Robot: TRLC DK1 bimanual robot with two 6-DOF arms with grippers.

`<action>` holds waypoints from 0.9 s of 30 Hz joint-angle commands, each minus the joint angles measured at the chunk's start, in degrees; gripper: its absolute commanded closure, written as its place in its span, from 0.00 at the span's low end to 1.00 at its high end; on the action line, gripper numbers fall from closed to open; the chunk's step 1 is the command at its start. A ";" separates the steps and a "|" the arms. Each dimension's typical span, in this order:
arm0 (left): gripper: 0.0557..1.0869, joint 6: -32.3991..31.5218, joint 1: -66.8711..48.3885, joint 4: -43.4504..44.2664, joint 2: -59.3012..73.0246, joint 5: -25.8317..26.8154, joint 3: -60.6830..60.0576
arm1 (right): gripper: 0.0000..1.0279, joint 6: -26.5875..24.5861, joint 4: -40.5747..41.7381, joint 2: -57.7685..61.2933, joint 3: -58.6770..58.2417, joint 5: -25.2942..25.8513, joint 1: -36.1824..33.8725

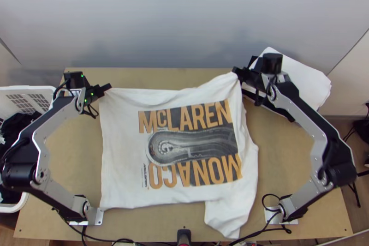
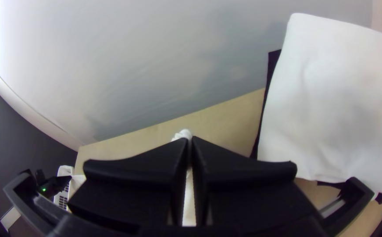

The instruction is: Fold the t-shirt

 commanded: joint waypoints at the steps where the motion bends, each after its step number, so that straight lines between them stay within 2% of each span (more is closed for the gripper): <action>1: 0.96 0.24 1.40 -0.29 6.27 -0.02 7.07 | 0.97 -0.28 -1.85 8.54 11.43 1.42 0.34; 9: 0.96 0.15 1.75 -1.00 10.58 -0.11 12.00 | 0.97 -1.16 -3.61 14.61 19.34 5.99 2.01; 16: 0.96 -0.29 2.54 -5.48 15.76 -1.34 17.80 | 0.97 -0.81 -4.93 16.72 22.24 9.77 2.54; 17: 0.91 -0.73 2.81 -5.92 16.47 -1.51 18.76 | 0.91 -0.81 -5.02 16.80 22.68 10.21 2.54; 18: 0.74 -0.90 2.98 -7.06 16.91 -1.69 19.82 | 0.69 -0.63 -5.19 16.80 22.68 10.38 2.45; 19: 0.47 -0.99 3.07 -8.11 16.91 -1.69 20.78 | 0.44 -0.10 -6.69 16.54 22.94 10.82 2.45; 20: 0.21 -1.08 3.25 -8.20 16.73 -1.69 21.22 | 0.27 0.16 -8.88 16.63 24.09 11.26 2.36; 21: 0.02 -0.46 3.51 -7.76 16.55 -1.69 21.75 | 0.17 0.16 -10.82 16.89 25.76 11.53 2.27; 25: 0.04 -0.02 4.56 -8.47 13.39 -1.78 22.72 | 0.05 1.30 -15.03 13.29 27.43 11.53 1.40; 27: 0.04 0.15 5.09 -9.34 10.93 -1.69 22.19 | 0.04 3.24 -17.06 9.42 26.99 11.53 0.87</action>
